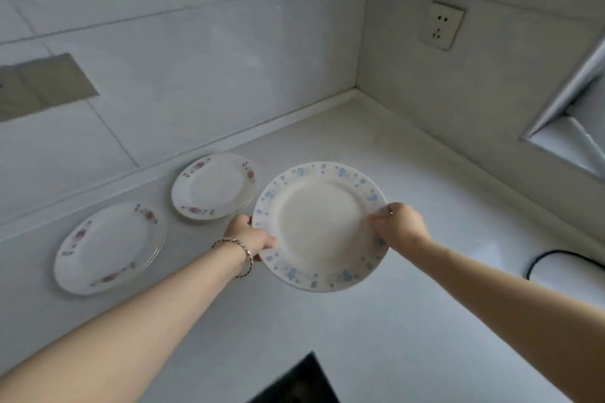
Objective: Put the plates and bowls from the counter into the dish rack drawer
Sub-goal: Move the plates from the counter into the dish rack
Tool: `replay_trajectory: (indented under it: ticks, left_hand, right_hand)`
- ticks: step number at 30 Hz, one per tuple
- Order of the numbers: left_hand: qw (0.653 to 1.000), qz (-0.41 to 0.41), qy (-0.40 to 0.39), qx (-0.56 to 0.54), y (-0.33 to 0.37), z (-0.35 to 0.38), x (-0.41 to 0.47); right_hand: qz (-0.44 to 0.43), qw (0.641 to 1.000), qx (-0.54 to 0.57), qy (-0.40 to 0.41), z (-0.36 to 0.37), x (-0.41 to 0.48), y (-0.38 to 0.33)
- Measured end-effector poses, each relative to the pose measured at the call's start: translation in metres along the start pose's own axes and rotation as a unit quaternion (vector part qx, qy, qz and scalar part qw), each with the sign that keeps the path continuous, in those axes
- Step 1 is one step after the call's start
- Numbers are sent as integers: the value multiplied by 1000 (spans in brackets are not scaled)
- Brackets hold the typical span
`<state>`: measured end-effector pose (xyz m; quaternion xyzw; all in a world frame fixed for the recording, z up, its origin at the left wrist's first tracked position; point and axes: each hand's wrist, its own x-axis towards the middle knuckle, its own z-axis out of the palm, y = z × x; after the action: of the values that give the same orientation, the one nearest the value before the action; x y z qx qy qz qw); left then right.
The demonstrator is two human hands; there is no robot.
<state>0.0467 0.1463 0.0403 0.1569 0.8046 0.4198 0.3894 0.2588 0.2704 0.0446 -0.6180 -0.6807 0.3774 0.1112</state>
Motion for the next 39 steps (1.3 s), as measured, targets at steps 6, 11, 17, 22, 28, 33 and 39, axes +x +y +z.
replay_trajectory:
  ticks: [6, 11, 17, 22, 28, 33, 39]
  left_hand:
    - [994, -25, 65, -79, -67, -33, -114]
    - [985, -56, 128, -98, -137, -81, -197]
    - [971, -78, 205, -92, -241, -153, -285]
    - [959, -95, 245, -107, -341, -223, -362]
    - [955, -144, 247, -79, -463, -311, -436]
    - [943, -196, 261, -65, -531, -370, -457]
    - [932, -247, 261, -51, -585, -426, -435]
  right_hand:
    - [-92, 992, -57, -56, -9, -86, -1]
    - [-150, 976, -99, -122, 29, -166, -4]
    - [-199, 951, -121, -204, 111, -269, -3]
    - [-239, 924, -137, -266, 193, -375, 0]
    - [-220, 913, -136, -316, 302, -501, 17]
    - [-197, 909, -133, -341, 375, -562, 19]
    - [-150, 906, -139, -370, 457, -591, 7]
